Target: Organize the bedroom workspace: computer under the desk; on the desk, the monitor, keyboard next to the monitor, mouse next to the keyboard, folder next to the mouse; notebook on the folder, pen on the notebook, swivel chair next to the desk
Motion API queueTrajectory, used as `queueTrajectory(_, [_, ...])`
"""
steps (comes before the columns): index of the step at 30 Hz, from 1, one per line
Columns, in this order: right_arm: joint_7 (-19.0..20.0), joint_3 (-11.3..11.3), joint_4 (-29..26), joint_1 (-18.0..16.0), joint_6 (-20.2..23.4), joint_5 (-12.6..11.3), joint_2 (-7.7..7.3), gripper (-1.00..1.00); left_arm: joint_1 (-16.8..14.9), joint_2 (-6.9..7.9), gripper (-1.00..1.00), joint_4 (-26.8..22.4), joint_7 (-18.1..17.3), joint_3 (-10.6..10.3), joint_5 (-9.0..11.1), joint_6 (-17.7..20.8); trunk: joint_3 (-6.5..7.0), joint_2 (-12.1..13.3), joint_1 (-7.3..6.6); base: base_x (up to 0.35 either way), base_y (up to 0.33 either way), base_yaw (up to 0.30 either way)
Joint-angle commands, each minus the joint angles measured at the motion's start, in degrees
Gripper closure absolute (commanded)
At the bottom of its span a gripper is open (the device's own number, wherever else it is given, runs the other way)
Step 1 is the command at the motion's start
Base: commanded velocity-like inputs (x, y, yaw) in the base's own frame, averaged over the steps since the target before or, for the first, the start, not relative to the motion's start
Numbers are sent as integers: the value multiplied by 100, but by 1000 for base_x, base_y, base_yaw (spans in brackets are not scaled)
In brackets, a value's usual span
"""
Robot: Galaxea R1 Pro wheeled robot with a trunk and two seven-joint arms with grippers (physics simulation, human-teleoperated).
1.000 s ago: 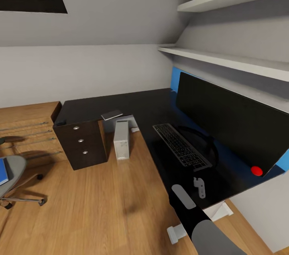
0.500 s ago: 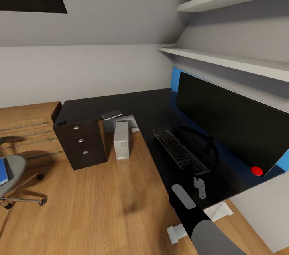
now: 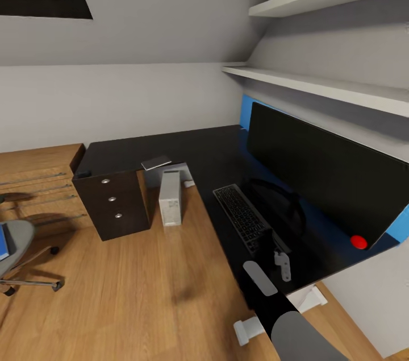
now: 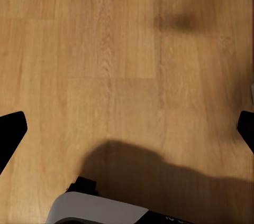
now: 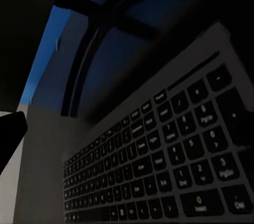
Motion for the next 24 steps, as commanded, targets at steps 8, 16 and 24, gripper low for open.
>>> queueTrajectory(8, [-68, 12, -4, -4, -19, 34, 0, -100, 0, 10, -100, -12, 50, -45, 42, -22, -6, -5, 1, 0, -70, 0])
queueTrajectory(16, [-70, 12, -4, -4, -26, 34, 0, -100, 0, 10, -100, -12, 44, -44, 41, -22, -6, -5, 1, -117, -4, 0])
queueTrajectory(24, [-70, 12, 0, -4, -26, 34, 0, -100, 0, 10, -100, -12, 41, -44, 41, -22, -6, -5, 1, -308, 0, 0])
